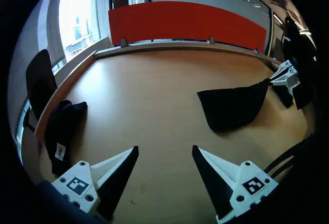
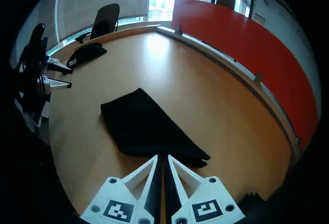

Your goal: Fold towel

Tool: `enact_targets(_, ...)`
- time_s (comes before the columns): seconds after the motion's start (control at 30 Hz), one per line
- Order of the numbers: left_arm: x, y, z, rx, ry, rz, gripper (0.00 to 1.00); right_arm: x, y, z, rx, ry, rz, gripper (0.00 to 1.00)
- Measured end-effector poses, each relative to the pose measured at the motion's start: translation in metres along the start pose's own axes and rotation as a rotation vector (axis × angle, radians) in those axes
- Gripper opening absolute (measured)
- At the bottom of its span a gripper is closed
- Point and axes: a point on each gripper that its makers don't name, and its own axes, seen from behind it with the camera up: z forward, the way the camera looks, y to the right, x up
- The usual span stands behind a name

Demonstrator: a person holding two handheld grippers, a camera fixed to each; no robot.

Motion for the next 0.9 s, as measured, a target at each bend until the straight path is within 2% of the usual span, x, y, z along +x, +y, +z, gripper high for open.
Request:
enact_targets(0.4,0.0,0.001,-0.001,-0.001,0.002,-0.011,0.96,0.061,-0.021,0.016,0.069,0.078,-0.105,0.02)
enact_targets(0.77,-0.003,0.002,-0.004,-0.007,0.001,-0.014,0.97,0.081,-0.04,0.034,0.124,0.088,-0.154,0.02)
enact_targets(0.9,-0.002,0.001,-0.006,-0.005,0.004,-0.016,0.97,0.088,-0.054,0.046,0.165,0.078,-0.188,0.02)
